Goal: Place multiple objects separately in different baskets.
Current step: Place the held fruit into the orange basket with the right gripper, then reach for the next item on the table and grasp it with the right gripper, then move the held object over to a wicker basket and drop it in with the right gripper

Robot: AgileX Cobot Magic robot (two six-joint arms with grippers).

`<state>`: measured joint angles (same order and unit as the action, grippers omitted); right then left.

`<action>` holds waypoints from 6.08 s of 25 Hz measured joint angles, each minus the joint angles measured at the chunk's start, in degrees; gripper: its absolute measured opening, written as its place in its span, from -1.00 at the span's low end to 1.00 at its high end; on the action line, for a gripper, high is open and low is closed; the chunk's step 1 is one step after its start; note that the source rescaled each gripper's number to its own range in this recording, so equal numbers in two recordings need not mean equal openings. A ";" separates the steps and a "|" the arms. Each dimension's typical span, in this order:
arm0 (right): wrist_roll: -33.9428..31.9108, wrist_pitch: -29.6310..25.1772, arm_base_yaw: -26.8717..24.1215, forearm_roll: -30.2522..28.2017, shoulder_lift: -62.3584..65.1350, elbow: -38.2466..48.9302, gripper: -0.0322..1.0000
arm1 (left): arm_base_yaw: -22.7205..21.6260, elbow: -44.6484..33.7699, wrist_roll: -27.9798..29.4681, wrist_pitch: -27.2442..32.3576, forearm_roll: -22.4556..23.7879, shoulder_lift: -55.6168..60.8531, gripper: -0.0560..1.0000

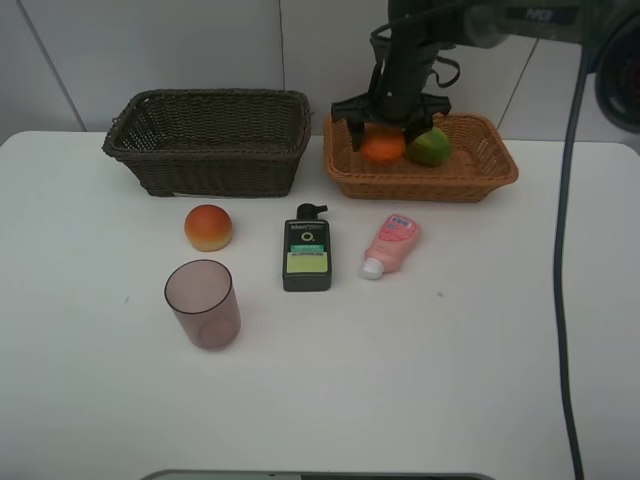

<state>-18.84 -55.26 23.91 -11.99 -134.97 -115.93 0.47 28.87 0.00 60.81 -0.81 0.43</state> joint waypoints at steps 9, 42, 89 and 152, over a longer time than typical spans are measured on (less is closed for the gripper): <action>0.00 1.37 0.00 -0.27 -0.08 -0.11 0.86 | 0.00 0.00 0.00 0.00 0.00 0.00 0.86; -20.87 4.97 3.78 -0.45 27.28 43.17 1.00 | 0.00 0.00 0.00 0.00 0.00 0.00 0.86; -40.03 7.09 6.61 -4.88 10.44 35.99 0.68 | 0.00 0.00 0.00 0.00 0.00 0.00 0.86; 7.71 26.24 13.66 1.23 5.17 -5.31 -0.14 | 0.00 0.00 0.00 0.00 0.00 0.00 0.86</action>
<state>-11.13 -29.02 37.58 -10.76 -129.80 -121.25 0.47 28.87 0.00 60.81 -0.81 0.43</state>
